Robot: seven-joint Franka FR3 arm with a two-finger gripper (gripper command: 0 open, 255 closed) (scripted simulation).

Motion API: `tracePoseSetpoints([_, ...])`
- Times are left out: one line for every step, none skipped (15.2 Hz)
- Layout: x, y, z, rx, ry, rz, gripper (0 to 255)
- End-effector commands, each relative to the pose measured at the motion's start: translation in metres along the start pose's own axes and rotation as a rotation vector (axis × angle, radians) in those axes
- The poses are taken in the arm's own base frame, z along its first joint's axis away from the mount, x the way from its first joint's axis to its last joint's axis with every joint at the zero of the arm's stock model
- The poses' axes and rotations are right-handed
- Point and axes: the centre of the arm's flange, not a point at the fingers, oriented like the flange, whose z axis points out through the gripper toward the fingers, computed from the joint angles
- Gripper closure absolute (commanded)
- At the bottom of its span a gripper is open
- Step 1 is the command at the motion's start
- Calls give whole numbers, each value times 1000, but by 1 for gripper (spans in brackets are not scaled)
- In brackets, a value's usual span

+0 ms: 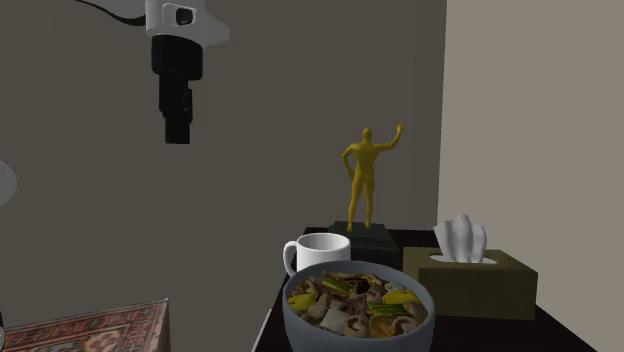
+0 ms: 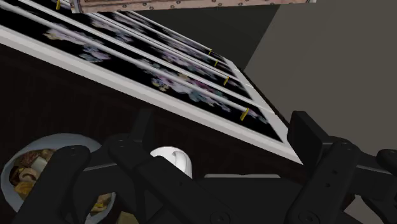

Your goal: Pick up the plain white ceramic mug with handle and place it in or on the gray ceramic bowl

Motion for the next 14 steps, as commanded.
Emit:
tracePoseSetpoints([0,0,0,0,0,0,0])
tracePoseSetpoints([11,5,6,0,-3,-8,0])
tracePoseSetpoints([22,10,12,-1,-5,-16,0])
tracePoseSetpoints([32,15,19,-1,-8,-24,0])
tracePoseSetpoints([43,20,25,-2,-10,-32,0])
tracePoseSetpoints([54,25,31,-2,-13,-40,0])
tracePoseSetpoints([65,30,38,-2,-15,-48,0])
tracePoseSetpoints([76,35,44,-3,-18,-57,0])
tracePoseSetpoints([87,39,50,-3,-20,-65,0])
tracePoseSetpoints([98,44,57,-4,-23,-73,0])
tracePoseSetpoints([109,48,63,-4,-25,-81,0])
tracePoseSetpoints([120,52,70,-5,-28,-89,0])
tracePoseSetpoints([131,57,76,-5,-30,-97,0])
tracePoseSetpoints([142,61,83,-5,-33,-105,0])
